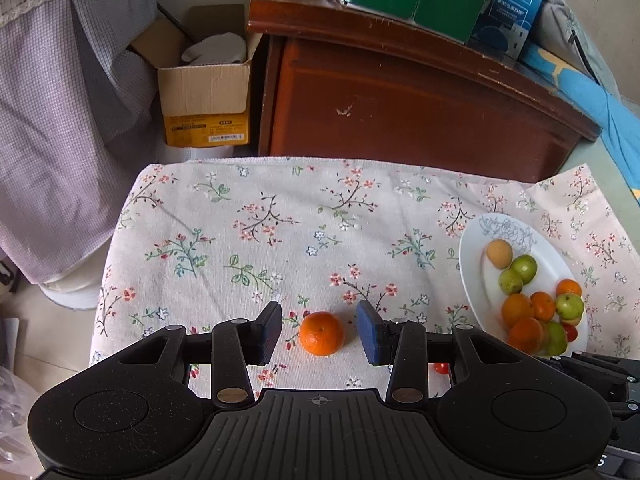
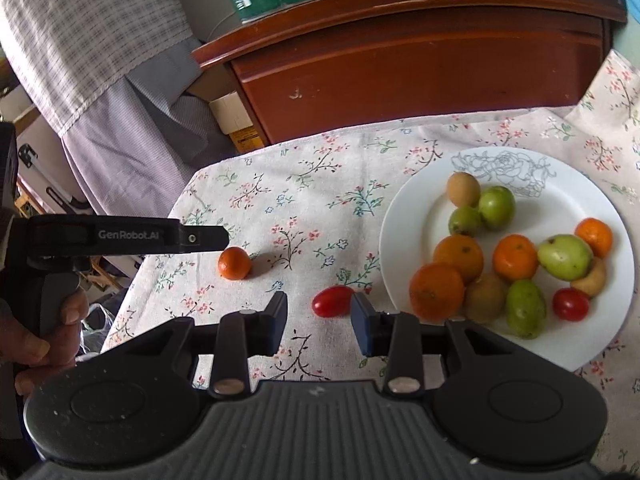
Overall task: Organize fruits
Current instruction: 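Move left tool to a mandarin while right tool approaches a red tomato, then close left tool on the mandarin while right tool grasps the red tomato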
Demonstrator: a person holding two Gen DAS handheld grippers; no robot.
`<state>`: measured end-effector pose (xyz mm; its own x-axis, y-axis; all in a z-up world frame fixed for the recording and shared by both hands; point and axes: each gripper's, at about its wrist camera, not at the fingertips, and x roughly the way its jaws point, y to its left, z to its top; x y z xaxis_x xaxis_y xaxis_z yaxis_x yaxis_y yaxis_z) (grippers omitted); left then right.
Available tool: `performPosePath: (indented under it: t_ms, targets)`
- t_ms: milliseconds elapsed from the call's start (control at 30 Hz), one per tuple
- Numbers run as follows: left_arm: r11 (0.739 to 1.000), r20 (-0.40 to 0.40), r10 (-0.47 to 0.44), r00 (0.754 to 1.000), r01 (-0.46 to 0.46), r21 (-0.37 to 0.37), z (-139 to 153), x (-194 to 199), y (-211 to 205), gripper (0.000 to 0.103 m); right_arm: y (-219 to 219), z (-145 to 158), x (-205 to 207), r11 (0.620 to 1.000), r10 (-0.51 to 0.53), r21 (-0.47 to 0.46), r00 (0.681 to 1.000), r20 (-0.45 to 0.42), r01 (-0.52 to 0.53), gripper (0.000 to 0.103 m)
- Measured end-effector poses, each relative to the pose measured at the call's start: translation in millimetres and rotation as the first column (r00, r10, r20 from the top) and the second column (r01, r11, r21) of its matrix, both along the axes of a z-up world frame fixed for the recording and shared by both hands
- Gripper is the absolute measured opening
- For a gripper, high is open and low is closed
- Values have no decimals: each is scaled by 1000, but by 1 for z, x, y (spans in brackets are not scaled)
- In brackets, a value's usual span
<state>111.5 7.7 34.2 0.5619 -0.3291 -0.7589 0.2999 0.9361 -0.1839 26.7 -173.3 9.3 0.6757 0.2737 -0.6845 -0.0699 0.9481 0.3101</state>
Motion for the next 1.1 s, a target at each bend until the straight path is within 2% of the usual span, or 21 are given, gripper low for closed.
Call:
performPosePath:
  t_ms: [467, 767, 900, 1100]
  targets:
    - [999, -34, -17, 999, 18, 36, -21, 5, -13, 40, 6, -14, 11, 999, 0, -47, 1000, -1, 0, 37]
    - [997, -2, -25, 1000, 25, 79, -29, 3, -21, 39, 11, -19, 14, 996, 13, -85, 1000, 7, -12, 37]
    - [997, 6, -28, 1000, 28, 78, -28, 0, -23, 35, 10, -23, 15, 996, 5, -88, 1000, -3, -6, 37]
    - [995, 13, -48, 999, 46, 90, -29, -8, -29, 27, 12, -22, 13, 993, 22, -113, 1000, 6, -21, 30]
